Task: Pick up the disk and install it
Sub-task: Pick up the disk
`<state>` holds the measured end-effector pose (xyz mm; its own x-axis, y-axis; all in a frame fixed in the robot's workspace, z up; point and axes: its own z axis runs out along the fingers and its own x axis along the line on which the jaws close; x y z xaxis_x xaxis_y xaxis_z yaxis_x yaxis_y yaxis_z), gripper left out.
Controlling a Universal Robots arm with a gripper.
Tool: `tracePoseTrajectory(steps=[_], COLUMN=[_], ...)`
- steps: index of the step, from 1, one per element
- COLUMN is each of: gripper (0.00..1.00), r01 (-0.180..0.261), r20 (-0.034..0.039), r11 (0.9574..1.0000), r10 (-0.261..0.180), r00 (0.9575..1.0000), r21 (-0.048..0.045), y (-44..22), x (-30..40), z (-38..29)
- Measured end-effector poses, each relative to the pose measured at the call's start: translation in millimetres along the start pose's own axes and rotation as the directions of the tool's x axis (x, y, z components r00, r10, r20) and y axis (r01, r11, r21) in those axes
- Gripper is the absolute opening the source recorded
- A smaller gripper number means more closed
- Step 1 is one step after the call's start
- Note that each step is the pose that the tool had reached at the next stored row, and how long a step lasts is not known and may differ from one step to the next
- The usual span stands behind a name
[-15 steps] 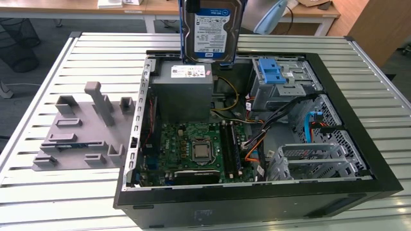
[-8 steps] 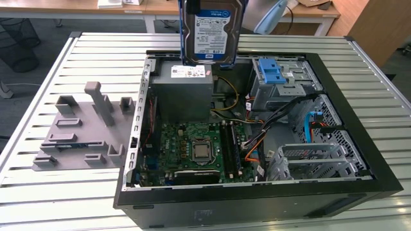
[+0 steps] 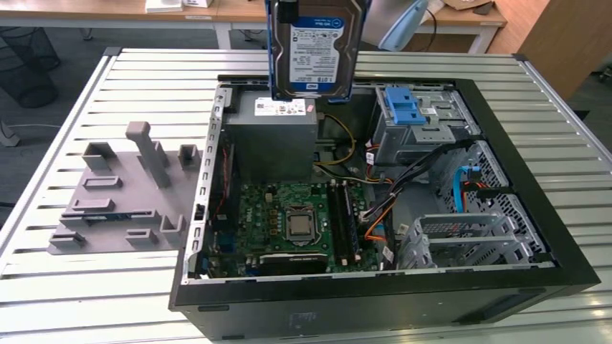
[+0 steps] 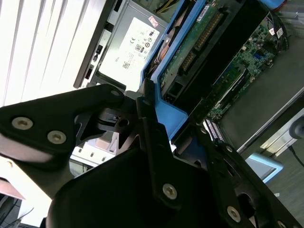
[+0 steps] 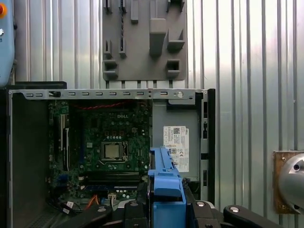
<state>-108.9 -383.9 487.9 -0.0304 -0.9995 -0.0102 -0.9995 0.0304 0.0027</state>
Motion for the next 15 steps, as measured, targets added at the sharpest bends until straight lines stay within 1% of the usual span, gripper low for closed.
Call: tracePoseTrajectory(steps=[15], gripper=[0.36], r01=[0.000], r20=[-0.0007], r11=[1.0000], r10=[0.000], r00=[1.0000], r21=[0.0001], y=[-0.3], x=[11.2], z=[-0.1])
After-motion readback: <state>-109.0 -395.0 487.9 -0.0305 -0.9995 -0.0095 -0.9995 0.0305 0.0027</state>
